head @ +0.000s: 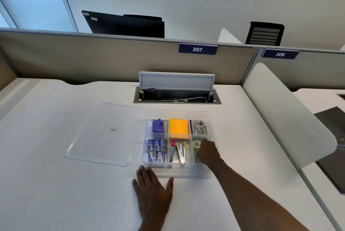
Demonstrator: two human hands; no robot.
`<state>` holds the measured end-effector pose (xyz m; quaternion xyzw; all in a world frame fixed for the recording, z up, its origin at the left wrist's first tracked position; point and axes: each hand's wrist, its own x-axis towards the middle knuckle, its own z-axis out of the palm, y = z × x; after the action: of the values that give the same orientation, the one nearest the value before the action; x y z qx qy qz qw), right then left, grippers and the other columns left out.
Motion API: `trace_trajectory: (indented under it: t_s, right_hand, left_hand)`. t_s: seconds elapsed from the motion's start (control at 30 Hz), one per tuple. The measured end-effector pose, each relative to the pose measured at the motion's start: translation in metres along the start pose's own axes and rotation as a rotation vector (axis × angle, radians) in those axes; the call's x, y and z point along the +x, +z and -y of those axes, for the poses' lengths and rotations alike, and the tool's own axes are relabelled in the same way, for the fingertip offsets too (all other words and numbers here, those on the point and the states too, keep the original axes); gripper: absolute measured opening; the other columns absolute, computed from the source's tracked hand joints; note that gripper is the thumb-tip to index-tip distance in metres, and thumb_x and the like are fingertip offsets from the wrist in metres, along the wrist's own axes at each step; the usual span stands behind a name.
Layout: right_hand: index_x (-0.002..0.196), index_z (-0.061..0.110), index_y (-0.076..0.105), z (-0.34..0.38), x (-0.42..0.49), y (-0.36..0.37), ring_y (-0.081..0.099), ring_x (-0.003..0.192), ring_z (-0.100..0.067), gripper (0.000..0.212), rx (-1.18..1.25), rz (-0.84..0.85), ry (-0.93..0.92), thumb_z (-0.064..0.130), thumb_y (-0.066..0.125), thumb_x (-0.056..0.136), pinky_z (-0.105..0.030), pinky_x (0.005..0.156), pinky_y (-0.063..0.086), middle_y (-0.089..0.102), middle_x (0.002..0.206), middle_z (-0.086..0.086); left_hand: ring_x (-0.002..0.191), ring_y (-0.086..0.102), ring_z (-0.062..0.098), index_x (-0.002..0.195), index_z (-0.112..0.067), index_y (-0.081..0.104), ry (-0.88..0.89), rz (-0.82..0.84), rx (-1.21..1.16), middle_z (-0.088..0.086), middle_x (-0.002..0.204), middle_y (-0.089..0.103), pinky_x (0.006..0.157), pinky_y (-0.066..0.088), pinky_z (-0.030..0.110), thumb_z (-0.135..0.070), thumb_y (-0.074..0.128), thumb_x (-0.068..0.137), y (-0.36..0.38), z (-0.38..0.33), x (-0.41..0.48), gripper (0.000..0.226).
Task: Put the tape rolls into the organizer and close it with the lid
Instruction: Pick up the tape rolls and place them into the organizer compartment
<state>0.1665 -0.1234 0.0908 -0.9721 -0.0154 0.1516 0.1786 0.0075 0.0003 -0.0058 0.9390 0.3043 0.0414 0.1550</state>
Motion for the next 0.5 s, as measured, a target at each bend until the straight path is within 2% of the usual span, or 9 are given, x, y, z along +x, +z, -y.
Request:
trace_trajectory:
  t_s: [0.2,0.4,0.5]
  right_hand:
    - [0.105,-0.007,0.057,-0.009,-0.001,0.000,0.061,0.106,-0.039,0.026,0.036,-0.054,0.024,0.003,0.056,0.081,-0.037,0.085,0.051,0.065,0.111,-0.025]
    - [0.100,-0.007,0.058,-0.011,-0.003,0.000,0.062,0.103,-0.040,0.022,0.058,-0.068,0.046,0.001,0.053,0.080,-0.038,0.082,0.053,0.065,0.108,-0.026]
    - [0.101,-0.006,0.058,-0.011,-0.005,0.000,0.062,0.104,-0.039,0.024,0.057,-0.057,0.051,0.005,0.058,0.080,-0.037,0.083,0.052,0.065,0.109,-0.025]
  left_hand:
    - [0.134,0.036,0.039,0.132,0.005,0.045,0.002,0.006,-0.005,0.027,0.142,0.041,0.108,0.024,0.055,-0.069,0.037,0.076,0.000,-0.001,-0.001,0.093]
    - [0.134,0.035,0.039,0.132,0.005,0.045,0.002,0.009,-0.008,0.026,0.143,0.041,0.109,0.022,0.054,-0.068,0.040,0.076,0.001,0.000,-0.001,0.093]
    - [0.134,0.035,0.039,0.132,0.005,0.045,0.006,0.003,-0.015,0.027,0.142,0.041,0.108,0.023,0.054,-0.068,0.040,0.076,0.002,0.000,-0.001,0.093]
